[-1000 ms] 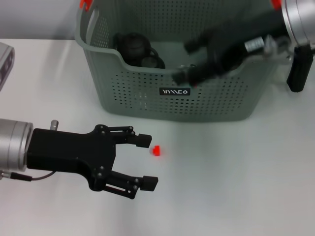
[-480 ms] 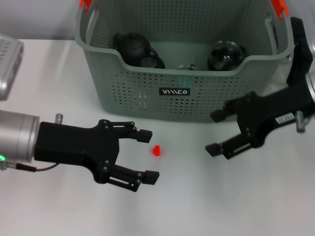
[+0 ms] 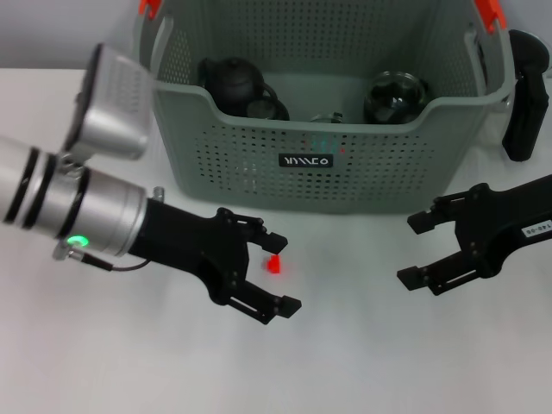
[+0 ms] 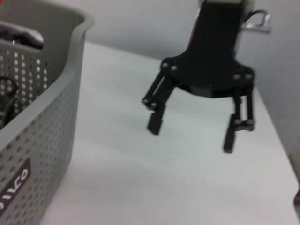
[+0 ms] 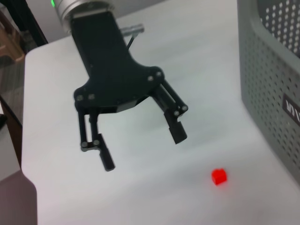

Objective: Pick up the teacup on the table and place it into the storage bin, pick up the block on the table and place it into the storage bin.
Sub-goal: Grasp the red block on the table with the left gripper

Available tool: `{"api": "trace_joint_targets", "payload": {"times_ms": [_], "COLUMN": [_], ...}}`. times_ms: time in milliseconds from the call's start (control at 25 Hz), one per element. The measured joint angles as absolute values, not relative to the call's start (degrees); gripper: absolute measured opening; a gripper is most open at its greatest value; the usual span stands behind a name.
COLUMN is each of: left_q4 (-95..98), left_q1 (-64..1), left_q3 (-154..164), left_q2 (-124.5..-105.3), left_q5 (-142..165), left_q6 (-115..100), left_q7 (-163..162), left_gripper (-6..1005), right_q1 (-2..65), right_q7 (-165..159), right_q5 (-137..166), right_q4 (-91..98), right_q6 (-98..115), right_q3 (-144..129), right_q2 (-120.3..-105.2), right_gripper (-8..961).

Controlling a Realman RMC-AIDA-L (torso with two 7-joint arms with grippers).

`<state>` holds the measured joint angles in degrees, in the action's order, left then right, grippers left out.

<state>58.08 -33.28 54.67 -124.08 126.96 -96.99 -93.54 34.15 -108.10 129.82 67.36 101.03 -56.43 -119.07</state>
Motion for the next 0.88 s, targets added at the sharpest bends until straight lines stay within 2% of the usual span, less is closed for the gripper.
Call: {"api": "trace_joint_targets", "payload": {"times_ms": [360, 880], "left_q4": [63.56, 65.42], "left_q1": [-37.70, -43.54], "left_q3": [65.53, 80.94], "left_q2": [-124.19, -124.37], "left_q5": [133.73, 145.11], "left_q6": [-92.07, -82.97], "left_q7": [-105.34, -119.63], "left_gripper": [913, 912], "right_q1": [34.62, 35.28], "right_q7": [-109.53, -111.05], "right_q5": [130.71, 131.66], "right_q4": [67.33, 67.24], "right_q6": [101.26, 100.97], "right_q3": [-56.07, -56.08], "right_q2": [-118.39, -118.39], "right_gripper": [931, 931]}}
